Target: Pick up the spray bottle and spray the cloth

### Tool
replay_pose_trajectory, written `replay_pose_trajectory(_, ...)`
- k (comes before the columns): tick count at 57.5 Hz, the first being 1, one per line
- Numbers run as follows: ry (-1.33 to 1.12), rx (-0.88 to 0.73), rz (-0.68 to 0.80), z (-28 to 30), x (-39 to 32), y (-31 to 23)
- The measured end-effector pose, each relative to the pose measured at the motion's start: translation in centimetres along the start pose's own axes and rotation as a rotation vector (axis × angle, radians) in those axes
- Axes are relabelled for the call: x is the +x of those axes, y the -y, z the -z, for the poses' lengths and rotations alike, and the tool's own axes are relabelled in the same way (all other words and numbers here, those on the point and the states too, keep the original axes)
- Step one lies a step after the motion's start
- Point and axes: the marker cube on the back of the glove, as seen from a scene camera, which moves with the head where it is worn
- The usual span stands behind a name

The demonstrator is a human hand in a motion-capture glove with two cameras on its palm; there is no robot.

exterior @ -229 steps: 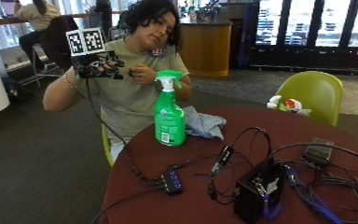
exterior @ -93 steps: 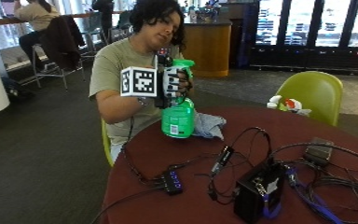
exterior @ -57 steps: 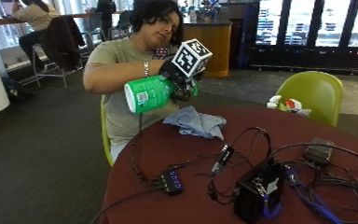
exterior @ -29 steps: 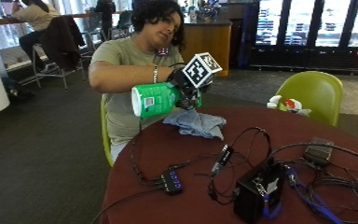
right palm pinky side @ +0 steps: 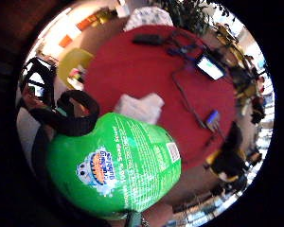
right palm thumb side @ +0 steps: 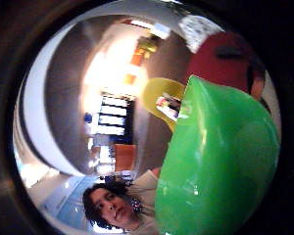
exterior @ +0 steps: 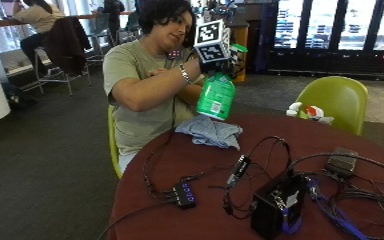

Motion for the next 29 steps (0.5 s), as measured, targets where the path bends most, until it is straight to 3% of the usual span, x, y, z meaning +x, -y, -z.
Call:
replay_pose_trajectory(10,0.319,0.173,0.141,-6.3,-1.3,3.5)
replay_pose_trajectory(21,0.480,0.220,0.084,-12.1,1.5,7.4)
replay_pose_trajectory(29,0.542,0.262,0.068,-13.0,3.4,9.7)
